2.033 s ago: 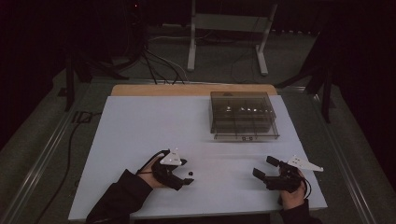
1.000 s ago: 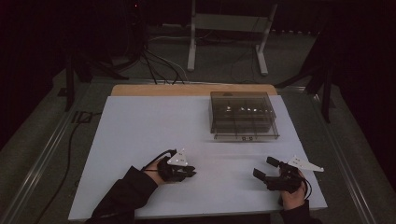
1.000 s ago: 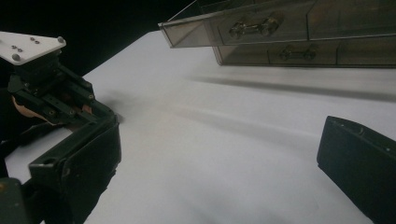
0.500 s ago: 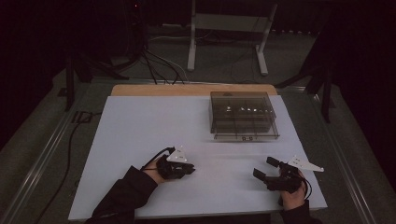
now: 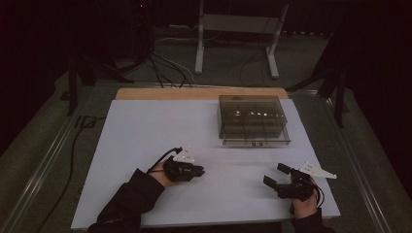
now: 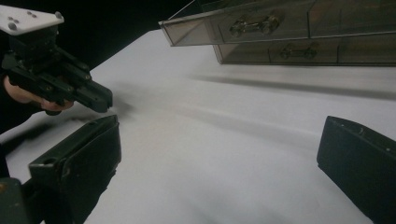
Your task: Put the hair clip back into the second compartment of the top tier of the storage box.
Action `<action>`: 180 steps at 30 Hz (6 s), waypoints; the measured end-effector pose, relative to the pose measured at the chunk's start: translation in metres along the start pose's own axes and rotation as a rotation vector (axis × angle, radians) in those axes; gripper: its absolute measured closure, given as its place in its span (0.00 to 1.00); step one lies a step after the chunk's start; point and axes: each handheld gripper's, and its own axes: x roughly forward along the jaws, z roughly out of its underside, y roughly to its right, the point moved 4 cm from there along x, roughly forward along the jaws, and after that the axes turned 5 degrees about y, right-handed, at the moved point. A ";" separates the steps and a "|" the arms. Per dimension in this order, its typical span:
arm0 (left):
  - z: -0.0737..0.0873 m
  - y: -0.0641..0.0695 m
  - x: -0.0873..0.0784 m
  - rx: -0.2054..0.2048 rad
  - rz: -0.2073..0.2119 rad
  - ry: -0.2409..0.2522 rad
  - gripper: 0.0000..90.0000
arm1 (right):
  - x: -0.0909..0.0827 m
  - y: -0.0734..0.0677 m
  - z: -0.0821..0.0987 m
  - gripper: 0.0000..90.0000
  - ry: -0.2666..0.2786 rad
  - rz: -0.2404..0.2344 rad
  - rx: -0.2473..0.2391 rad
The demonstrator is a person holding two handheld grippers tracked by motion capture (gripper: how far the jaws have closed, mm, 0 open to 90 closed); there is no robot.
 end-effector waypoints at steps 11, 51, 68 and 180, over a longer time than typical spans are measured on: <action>-0.019 -0.001 -0.001 0.001 0.011 0.020 0.91 | -0.001 0.000 0.000 0.00 0.003 0.000 0.002; -0.094 0.001 0.006 0.053 0.060 0.076 0.91 | -0.002 0.000 0.001 0.00 0.000 -0.001 0.004; -0.122 -0.009 0.019 0.048 0.054 0.115 0.91 | -0.004 0.000 0.000 0.00 0.005 -0.001 0.001; -0.197 -0.037 0.122 -0.086 -0.001 0.094 0.70 | -0.006 -0.001 0.000 0.00 0.008 -0.021 0.022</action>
